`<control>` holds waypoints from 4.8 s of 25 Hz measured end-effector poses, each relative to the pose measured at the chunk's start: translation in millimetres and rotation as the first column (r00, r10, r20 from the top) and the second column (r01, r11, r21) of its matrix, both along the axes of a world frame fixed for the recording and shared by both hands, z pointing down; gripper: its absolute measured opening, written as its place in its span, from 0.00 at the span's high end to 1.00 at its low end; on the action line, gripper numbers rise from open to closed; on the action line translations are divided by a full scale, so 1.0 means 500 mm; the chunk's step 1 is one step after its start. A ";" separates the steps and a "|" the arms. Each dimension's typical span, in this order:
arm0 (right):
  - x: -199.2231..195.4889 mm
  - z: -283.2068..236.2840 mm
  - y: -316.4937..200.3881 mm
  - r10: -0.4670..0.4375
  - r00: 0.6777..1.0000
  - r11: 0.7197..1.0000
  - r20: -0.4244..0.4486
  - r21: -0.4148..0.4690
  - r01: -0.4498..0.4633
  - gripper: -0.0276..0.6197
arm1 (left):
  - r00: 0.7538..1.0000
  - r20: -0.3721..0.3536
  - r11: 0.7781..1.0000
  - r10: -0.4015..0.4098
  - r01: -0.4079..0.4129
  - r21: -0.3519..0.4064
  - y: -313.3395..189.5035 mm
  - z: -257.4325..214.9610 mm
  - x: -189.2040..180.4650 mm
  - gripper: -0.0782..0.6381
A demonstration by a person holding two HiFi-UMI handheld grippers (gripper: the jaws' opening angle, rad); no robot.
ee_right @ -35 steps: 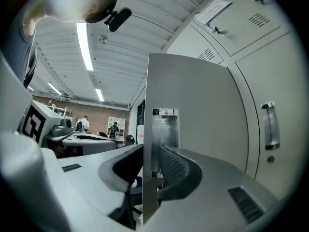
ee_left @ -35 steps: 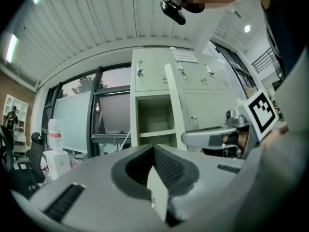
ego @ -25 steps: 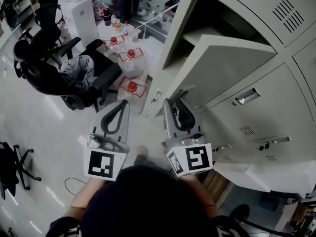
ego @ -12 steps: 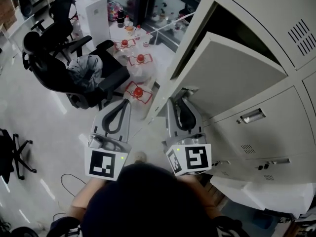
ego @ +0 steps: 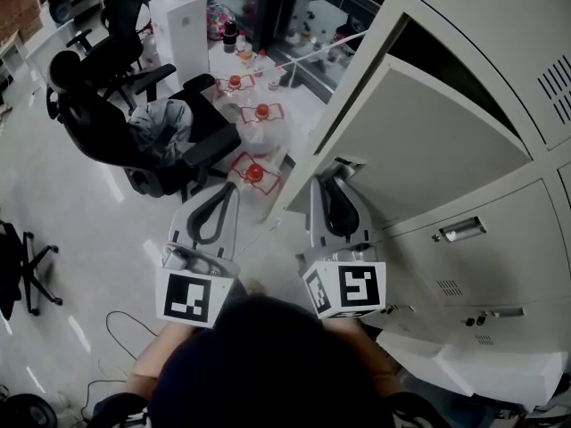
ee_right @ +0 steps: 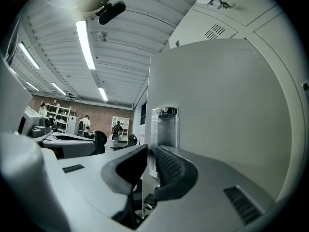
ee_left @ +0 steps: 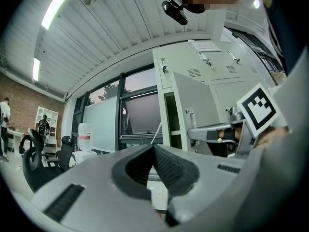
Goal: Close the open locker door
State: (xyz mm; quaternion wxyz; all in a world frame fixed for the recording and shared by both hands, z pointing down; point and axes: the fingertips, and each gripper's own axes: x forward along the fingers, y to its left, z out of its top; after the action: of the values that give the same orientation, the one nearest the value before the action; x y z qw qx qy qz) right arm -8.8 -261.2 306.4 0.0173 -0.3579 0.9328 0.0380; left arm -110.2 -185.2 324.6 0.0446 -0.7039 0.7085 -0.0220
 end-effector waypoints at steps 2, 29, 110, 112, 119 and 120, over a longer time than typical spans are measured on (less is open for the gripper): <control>-0.002 -0.001 -0.004 -0.001 1.000 1.000 -0.006 0.000 0.001 0.86 | 1.000 -0.003 1.000 0.005 -0.005 -0.001 -0.004 0.002 -0.001 0.89; -0.027 -0.002 -0.081 0.135 0.991 0.991 0.016 0.007 -0.135 0.87 | 0.878 0.006 0.878 0.478 -0.478 0.015 -0.259 -0.036 0.088 0.89; -0.006 -0.005 -0.304 0.432 0.902 0.901 -0.001 -0.039 -0.431 0.90 | 0.696 -0.118 0.700 0.708 -0.714 -0.013 -0.457 0.052 0.184 0.89; -0.010 -0.004 -0.303 0.430 0.902 0.901 -0.022 -0.044 -0.431 0.90 | 0.696 -0.123 0.700 0.707 -0.714 -0.018 -0.457 0.052 0.183 0.89; 0.023 -0.010 -0.275 0.509 0.859 0.860 -0.050 -0.016 -0.511 0.90 | 0.706 -0.047 0.706 0.706 -0.708 -0.019 -0.459 0.054 0.185 0.89; 0.031 -0.010 -0.268 0.520 0.853 0.853 -0.046 -0.009 -0.521 0.90 | 0.708 -0.055 0.708 0.704 -0.706 -0.023 -0.459 0.055 0.184 0.89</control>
State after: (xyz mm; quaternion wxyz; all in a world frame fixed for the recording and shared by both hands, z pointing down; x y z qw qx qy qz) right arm 6.9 -395.1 301.3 -0.0169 -0.5962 0.8017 0.0391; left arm -18.1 -414.5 351.9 0.0199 -0.9221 0.3865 -0.0034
